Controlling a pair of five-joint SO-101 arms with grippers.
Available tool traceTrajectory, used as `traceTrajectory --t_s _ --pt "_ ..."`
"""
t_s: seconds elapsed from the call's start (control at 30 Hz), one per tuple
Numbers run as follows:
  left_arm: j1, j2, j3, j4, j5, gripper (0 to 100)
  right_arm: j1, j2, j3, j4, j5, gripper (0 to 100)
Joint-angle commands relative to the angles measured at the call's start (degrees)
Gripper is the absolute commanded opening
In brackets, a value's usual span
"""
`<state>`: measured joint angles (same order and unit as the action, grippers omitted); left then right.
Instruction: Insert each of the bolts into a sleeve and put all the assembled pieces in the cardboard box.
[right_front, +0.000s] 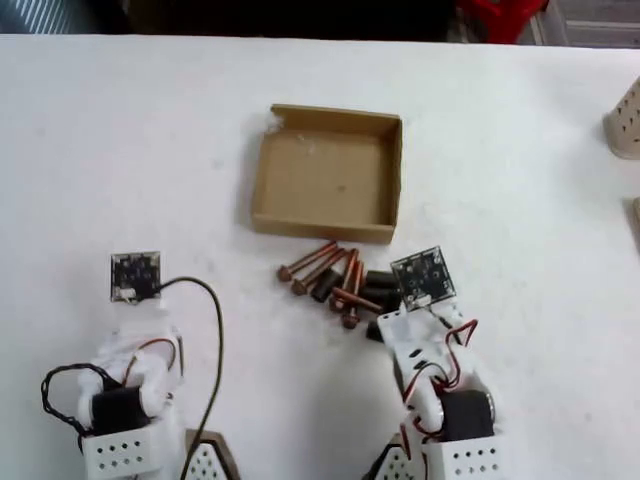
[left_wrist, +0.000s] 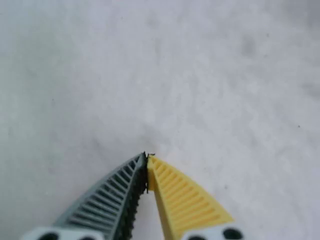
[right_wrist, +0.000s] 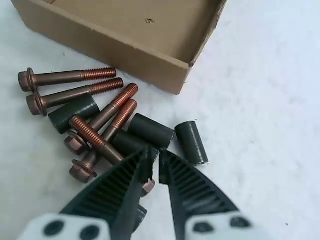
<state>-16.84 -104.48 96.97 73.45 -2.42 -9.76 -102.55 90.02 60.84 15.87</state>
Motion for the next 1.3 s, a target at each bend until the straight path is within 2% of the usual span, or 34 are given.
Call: traceTrajectory --t_s 0.0,0.23,0.67,0.97,1.07,1.13,1.23,1.27 --pt "-0.22 -0.31 0.0 0.26 -0.62 2 -0.48 -0.31 -2.99 0.57 2.99 1.8" --pt "-0.04 -0.31 0.0 0.26 -0.62 2 -0.48 9.01 -5.1 -1.27 4.4 1.8" --pt "-0.13 -0.31 0.0 0.26 -0.53 2 -0.57 47.34 -29.8 -2.33 4.22 1.8" --pt "0.04 -0.31 -0.62 -0.26 -0.53 2 -0.48 63.16 -34.37 -8.04 4.22 1.8" --pt "-1.01 -0.31 -3.34 -3.25 -0.97 2 -0.48 67.21 -36.13 -8.4 4.22 1.9" --pt "-2.07 -0.31 -5.45 -5.27 -4.66 2 -0.4 69.49 -37.54 -8.4 4.22 3.7" --pt "-2.42 -0.31 -7.91 -10.99 -12.57 2 1.45 72.13 -39.3 -8.04 4.22 12.5" --pt "-2.15 -0.31 -8.62 -13.8 -11.96 2 1.8 72.84 -39.74 -7.96 4.22 15.4"
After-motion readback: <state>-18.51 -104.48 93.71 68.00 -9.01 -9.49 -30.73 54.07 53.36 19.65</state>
